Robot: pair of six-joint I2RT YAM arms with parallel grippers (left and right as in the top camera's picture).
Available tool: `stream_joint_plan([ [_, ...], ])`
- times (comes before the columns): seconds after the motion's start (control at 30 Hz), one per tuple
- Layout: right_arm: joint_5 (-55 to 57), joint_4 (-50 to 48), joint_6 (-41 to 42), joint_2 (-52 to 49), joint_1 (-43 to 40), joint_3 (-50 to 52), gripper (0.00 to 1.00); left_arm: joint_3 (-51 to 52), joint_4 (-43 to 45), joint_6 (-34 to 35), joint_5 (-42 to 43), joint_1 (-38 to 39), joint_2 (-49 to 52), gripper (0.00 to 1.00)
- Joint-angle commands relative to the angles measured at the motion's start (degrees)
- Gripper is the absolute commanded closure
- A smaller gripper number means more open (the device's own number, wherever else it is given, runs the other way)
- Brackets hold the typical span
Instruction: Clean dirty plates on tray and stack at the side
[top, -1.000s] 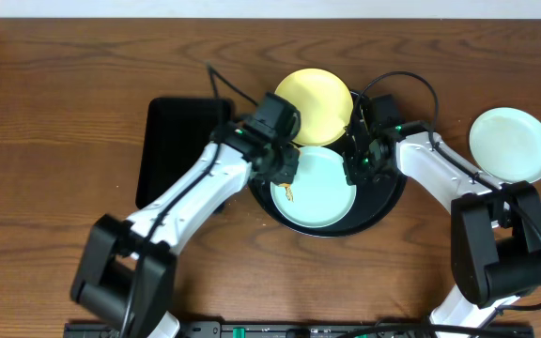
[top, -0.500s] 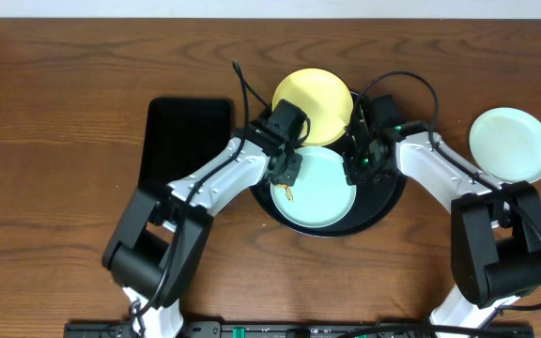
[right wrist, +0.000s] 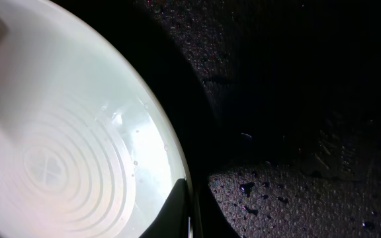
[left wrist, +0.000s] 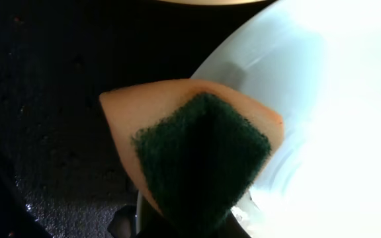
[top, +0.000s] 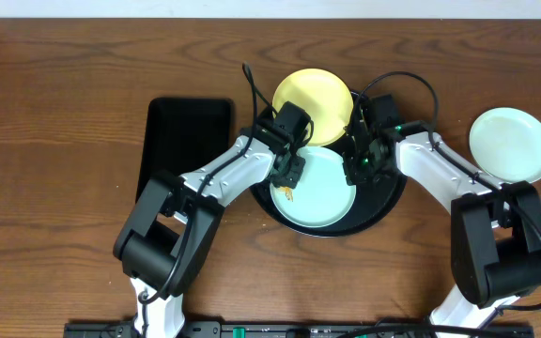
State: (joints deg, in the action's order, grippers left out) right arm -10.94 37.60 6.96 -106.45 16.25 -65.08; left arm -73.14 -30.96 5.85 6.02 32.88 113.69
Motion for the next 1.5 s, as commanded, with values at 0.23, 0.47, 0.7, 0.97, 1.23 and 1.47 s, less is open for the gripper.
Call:
stream_joint_plan([
  [0.23, 1.5, -0.2, -0.2, -0.1, 0.7, 0.4, 0.99, 1.8, -3.3, -1.8, 1.9, -0.3, 7.9, 0.92],
  [0.47, 1.5, -0.2, -0.2, -0.1, 0.7, 0.4, 0.99, 1.8, -6.4, -1.8, 2.5, -0.3, 10.1, 0.92],
  [0.7, 1.7, -0.2, -0.2, -0.1, 0.7, 0.4, 0.99, 1.8, -8.1, -1.8, 4.9, -0.3, 10.4, 0.92],
  [0.97, 1.7, -0.2, -0.2, -0.1, 0.7, 0.4, 0.99, 4.3, -7.8, -1.0, 8.4, -0.3, 10.4, 0.92],
  [1.23, 1.7, -0.1, -0.2, -0.1, 0.7, 0.4, 0.99, 4.9, -8.6, 1.7, 8.8, -0.3, 10.4, 0.92],
  [1.47, 1.7, -0.1, -0.2, -0.1, 0.7, 0.4, 0.99, 6.9, -8.3, 3.1, 11.1, -0.3, 10.4, 0.92],
])
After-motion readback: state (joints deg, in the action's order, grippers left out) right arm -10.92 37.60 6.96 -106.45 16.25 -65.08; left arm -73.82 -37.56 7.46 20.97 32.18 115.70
